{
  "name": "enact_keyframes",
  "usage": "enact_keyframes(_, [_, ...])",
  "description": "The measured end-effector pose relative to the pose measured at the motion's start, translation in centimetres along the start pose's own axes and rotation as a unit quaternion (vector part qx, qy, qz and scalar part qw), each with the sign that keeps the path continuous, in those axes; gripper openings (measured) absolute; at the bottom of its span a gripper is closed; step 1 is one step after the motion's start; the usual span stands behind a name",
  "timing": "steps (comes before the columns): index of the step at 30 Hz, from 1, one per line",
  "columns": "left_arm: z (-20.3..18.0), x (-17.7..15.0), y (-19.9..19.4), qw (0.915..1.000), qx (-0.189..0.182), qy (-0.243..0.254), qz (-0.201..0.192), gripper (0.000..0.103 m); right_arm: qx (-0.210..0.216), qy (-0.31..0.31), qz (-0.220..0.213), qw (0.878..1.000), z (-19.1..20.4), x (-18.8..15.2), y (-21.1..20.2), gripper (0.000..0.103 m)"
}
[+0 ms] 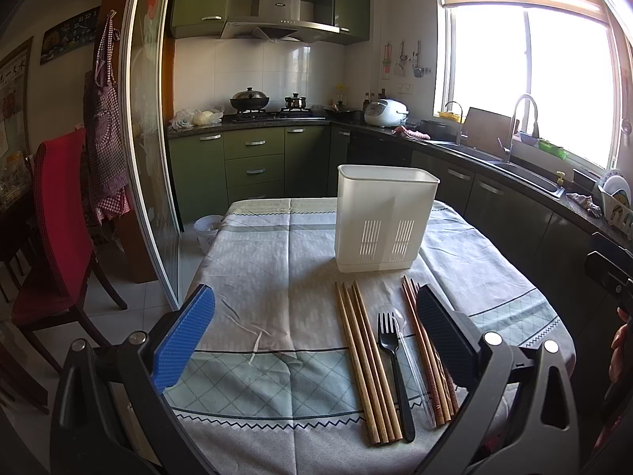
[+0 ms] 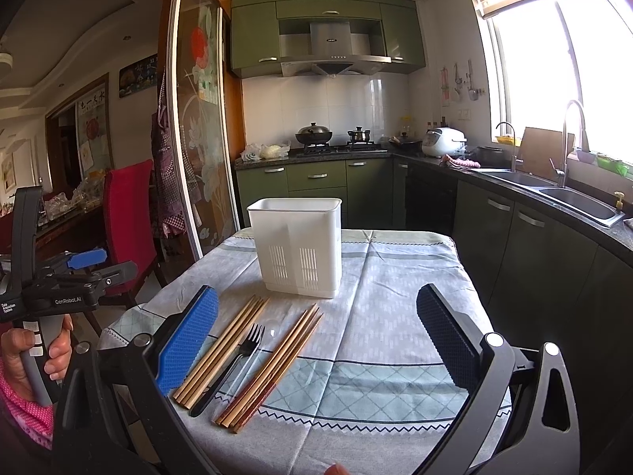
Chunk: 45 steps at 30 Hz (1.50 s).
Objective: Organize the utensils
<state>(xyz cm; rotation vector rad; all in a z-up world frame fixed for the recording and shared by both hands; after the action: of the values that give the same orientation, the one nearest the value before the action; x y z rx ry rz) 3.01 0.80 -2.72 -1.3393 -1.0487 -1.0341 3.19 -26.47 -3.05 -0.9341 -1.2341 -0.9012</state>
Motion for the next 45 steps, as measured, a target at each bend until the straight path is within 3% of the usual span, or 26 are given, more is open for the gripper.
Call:
enact_keyframes(14, [0.1, -0.4, 0.3, 1.0, -0.003, -0.003, 0.006, 0.097, -0.001, 0.0, 0.006, 1.0, -0.1, -0.3, 0.3, 0.099])
enact_keyframes(20, [0.0, -0.8, 0.9, 0.9998, -0.006, -0.005, 0.019, 0.097, -0.002, 0.014, 0.032, 0.999, -0.6, -0.8, 1.1, 0.099])
enact_keyframes(24, [0.0, -1.2, 2.3, 0.9986, -0.009, -0.018, 0.048, 0.097, -0.003, 0.034, 0.057, 0.998, -1.5, -1.7, 2.1, 0.099])
enact_keyframes(27, [-0.5, -1.8, 4.4, 0.9944, -0.014, -0.03, 0.1, 0.097, -0.01, 0.038, 0.069, 0.997, -2.1, -2.2, 2.7, 0.099])
enact_keyframes(32, [-2.0, -3.5, 8.8, 0.9777, -0.023, -0.032, 0.206, 0.097, -0.001, 0.026, 0.125, 0.992, -2.6, -2.8, 5.2, 0.099])
enact_keyframes(37, [-3.8, -4.6, 12.0, 0.9538, -0.052, -0.024, 0.295, 0.097, 0.038, 0.05, 0.229, 0.971, -3.8, -3.7, 9.0, 0.099])
enact_keyframes(40, [-4.7, -5.2, 12.7, 0.9411, -0.069, -0.022, 0.33, 0.096, 0.044, 0.071, 0.266, 0.96, -5.0, -4.0, 10.6, 0.099])
enact_keyframes(41, [-5.0, -5.5, 12.7, 0.9359, -0.076, -0.022, 0.343, 0.094, 0.04, 0.073, 0.274, 0.958, -5.4, -4.1, 11.0, 0.099])
enact_keyframes(43, [-5.7, -6.2, 13.0, 0.9241, -0.087, -0.027, 0.371, 0.074, 0.038, 0.077, 0.279, 0.956, -5.7, -4.1, 11.3, 0.099])
enact_keyframes(45, [-6.3, -6.9, 13.4, 0.9134, -0.094, -0.033, 0.395, 0.068, 0.041, 0.078, 0.283, 0.955, -5.8, -4.3, 11.4, 0.099])
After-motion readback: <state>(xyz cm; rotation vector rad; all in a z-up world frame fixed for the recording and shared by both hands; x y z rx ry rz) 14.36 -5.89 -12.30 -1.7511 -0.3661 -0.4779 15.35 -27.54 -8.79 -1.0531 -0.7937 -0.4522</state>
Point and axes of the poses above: each gripper's, at about its wrist camera, not at the fingertips, and y roughly the way its jaws point, z to its left, x to its top, the point moved 3 cm from there along y, roughly the way its jaws point, and after that the axes turned 15 degrees about -z, right-handed, at the moved point
